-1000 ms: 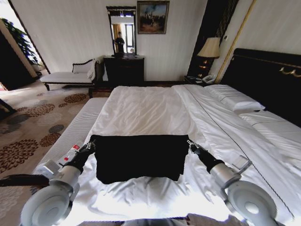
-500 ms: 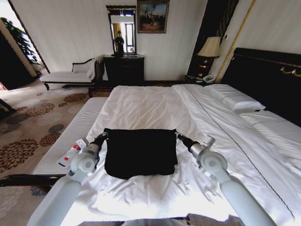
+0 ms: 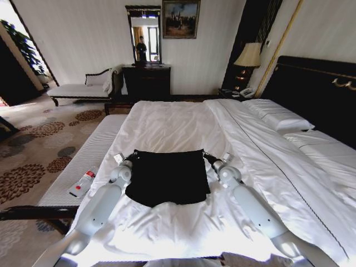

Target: Fold the clothes on the bed.

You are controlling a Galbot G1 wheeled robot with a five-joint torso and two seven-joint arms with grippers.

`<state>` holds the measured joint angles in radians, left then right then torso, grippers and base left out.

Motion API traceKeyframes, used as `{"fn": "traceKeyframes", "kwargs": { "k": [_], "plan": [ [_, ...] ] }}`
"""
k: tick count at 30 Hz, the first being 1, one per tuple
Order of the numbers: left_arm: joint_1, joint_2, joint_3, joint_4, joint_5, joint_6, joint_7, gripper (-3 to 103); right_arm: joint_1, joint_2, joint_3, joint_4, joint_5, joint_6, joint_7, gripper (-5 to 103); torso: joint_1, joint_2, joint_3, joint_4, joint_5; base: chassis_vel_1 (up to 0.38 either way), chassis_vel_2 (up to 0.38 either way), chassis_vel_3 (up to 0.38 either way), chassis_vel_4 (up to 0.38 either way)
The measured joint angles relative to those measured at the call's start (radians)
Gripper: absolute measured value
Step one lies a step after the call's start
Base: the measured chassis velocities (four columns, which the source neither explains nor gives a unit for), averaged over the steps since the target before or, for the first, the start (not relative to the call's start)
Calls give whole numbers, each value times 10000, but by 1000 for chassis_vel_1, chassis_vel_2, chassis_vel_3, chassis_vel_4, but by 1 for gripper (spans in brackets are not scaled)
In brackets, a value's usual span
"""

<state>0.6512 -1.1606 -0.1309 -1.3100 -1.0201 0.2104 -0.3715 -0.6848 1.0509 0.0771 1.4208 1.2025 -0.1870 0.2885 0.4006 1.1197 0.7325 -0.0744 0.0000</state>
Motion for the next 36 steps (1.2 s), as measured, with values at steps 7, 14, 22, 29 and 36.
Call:
{"fn": "traceKeyframes", "kwargs": {
  "k": [7, 14, 22, 29, 36],
  "plan": [
    [-695, -791, 191, 1561, 482, -211, 353, 0, 604, 724, -250, -1451, -506, 419, -333, 0, -1, 1, 0, 5, 1, 0, 0, 0, 0],
    [-1088, -1601, -33, 2505, 847, -404, 561, 0, 737, 1067, -208, -2327, -711, 916, -854, 0, 0, 0, 0, -2, 0, 0, 0, 0, 0],
    [-132, -1265, -191, 2069, 1413, -974, 1313, 0, -87, 1105, -29, -2514, -2498, 2403, -1778, 0, -2, 3, -2, 3, -3, 0, 0, 0, 0],
    [719, -1141, -347, 1310, 1751, -1497, 1681, 0, -1212, 1407, 482, -2242, -3668, 3363, -2098, 0, -2, 3, -3, 1, -1, 0, 0, 0, 0],
    [1983, -688, -594, 112, 2337, -2142, 1966, 0, -2439, 1412, 1096, -1206, -4605, 3723, -2295, 0, -4, 3, -3, 2, -2, 0, 0, 0, 0]
  ]
}}
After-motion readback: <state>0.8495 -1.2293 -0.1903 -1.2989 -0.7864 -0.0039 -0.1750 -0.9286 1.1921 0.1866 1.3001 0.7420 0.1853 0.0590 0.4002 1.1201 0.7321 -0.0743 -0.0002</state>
